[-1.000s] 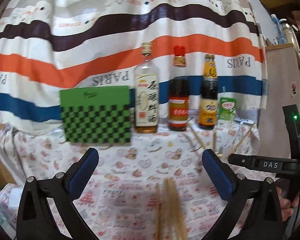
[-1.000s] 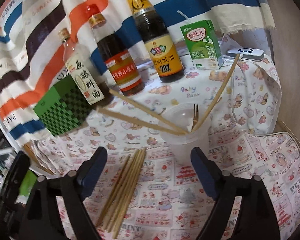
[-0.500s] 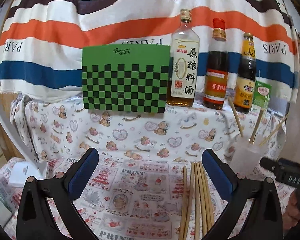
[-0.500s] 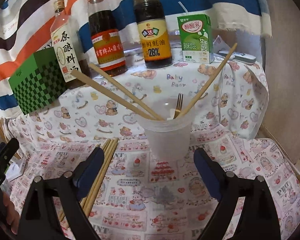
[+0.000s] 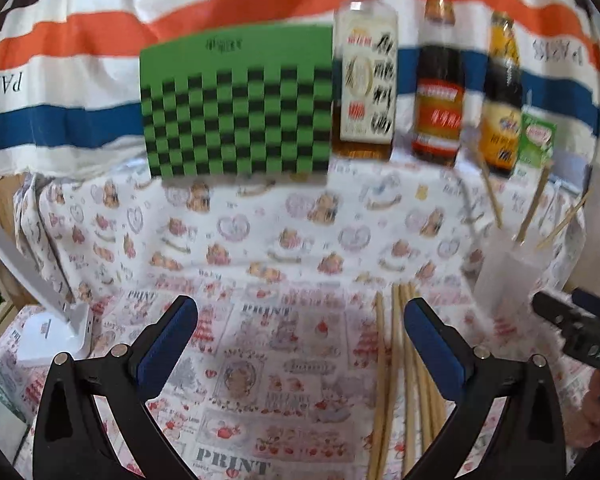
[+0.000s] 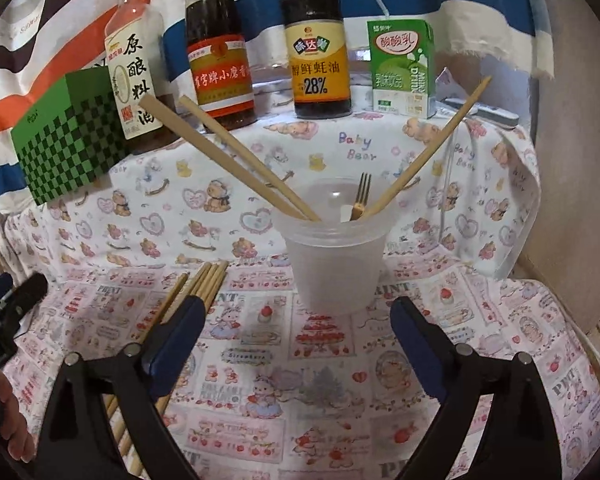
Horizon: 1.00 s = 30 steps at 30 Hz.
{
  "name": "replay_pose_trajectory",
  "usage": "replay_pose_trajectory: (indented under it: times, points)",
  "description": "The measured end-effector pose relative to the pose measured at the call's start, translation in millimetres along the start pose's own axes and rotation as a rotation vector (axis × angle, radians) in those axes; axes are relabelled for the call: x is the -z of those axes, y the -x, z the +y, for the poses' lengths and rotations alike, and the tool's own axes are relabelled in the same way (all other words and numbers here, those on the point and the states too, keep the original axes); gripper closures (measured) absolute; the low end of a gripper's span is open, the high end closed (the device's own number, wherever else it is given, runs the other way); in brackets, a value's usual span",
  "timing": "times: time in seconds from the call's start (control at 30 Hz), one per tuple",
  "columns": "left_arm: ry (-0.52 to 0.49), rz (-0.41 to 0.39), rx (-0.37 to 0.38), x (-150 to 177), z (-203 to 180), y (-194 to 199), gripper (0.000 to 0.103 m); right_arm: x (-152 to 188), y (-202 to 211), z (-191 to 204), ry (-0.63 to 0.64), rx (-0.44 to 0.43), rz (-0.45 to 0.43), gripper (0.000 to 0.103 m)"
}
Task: Organize utensils
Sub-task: 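Move the left gripper down to the chopstick bundle and close on one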
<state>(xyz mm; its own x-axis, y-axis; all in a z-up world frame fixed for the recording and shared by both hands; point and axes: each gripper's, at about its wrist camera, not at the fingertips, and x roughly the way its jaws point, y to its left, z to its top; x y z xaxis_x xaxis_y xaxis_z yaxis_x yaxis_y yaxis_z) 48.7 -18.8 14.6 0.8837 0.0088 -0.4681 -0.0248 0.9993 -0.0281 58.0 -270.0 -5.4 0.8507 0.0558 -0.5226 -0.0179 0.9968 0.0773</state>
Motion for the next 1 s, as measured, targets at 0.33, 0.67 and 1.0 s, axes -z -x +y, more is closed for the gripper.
replay_pose_trajectory:
  times: [0.33, 0.67, 1.0]
  points:
    - [0.112, 0.268, 0.14, 11, 11, -38, 0.001, -3, -6, -11, -0.07, -0.026, 0.049, 0.009]
    - [0.021, 0.418, 0.141, 31, -9, -57, 0.014, -4, -4, -11, -0.073, -0.018, 0.067, 0.009]
    - [-0.049, 0.442, 0.128, 38, -22, -62, 0.036, -2, -11, -10, -0.073, -0.006, 0.092, 0.009]
